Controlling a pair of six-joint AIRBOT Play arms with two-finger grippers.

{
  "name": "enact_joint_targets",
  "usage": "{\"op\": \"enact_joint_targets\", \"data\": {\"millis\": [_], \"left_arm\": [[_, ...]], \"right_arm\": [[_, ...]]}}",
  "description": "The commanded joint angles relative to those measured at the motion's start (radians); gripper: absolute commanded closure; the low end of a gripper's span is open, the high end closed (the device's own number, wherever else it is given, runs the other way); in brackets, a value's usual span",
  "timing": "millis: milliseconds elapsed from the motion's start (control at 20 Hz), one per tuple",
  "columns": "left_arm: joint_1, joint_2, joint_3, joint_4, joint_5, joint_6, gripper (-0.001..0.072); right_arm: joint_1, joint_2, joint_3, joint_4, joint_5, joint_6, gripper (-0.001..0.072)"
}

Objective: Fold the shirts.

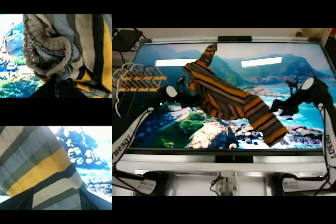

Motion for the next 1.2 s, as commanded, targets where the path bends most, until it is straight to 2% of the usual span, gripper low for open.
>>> {"op": "enact_joint_targets", "data": {"millis": [0,250,300,350,400,450,500,650,700,750,900,1000,1150], "left_arm": [[-0.001,0.03,0.001,-0.003,0.003,0.061,0.0663],[-0.001,0.067,0.001,-0.003,0.006,0.076,0.0663],[-0.001,0.075,0.001,-0.003,0.008,0.077,0.0663],[-0.001,0.086,0.001,-0.003,0.016,0.077,0.0663],[-0.001,0.101,0.001,-0.003,0.032,0.077,0.0663],[-0.001,0.123,0.003,-0.002,0.046,0.077,0.0663],[0.0,0.148,0.015,0.007,0.047,0.08,0.0663],[0.0,0.266,0.117,0.012,0.019,0.203,0.0664],[-0.002,0.315,0.168,0.012,0.01,0.229,0.0664],[-0.006,0.37,0.224,0.011,0.004,0.234,0.0663],[-0.051,0.559,0.37,0.012,0.006,0.245,0.0663],[-0.111,0.688,0.393,0.039,0.004,0.303,0.0664],[-0.213,0.805,0.36,0.117,-0.08,0.173,0.0664]], "right_arm": [[-0.02,-0.058,0.0,-0.017,0.01,-0.043,0.0023],[-0.02,-0.135,0.0,0.124,0.023,-0.063,0.0037],[-0.015,-0.141,0.0,0.14,0.023,-0.065,0.02],[-0.009,-0.14,0.0,0.138,0.016,-0.064,0.0428],[-0.002,-0.14,0.0,0.139,0.01,-0.058,0.058],[0.004,-0.14,0.003,0.142,0.011,-0.054,0.0593],[0.01,-0.135,0.011,0.145,0.014,-0.057,0.0651],[0.008,-0.068,0.133,0.133,0.003,-0.083,0.0651],[0.005,-0.031,0.217,0.131,-0.014,-0.121,0.0651],[0.002,0.006,0.308,0.129,-0.028,-0.164,0.0651],[0.002,0.126,0.592,0.048,-0.136,-0.174,0.0651],[0.002,0.204,0.693,0.002,-0.194,-0.172,0.065],[0.002,0.296,0.713,-0.027,-0.145,-0.162,0.065]]}}
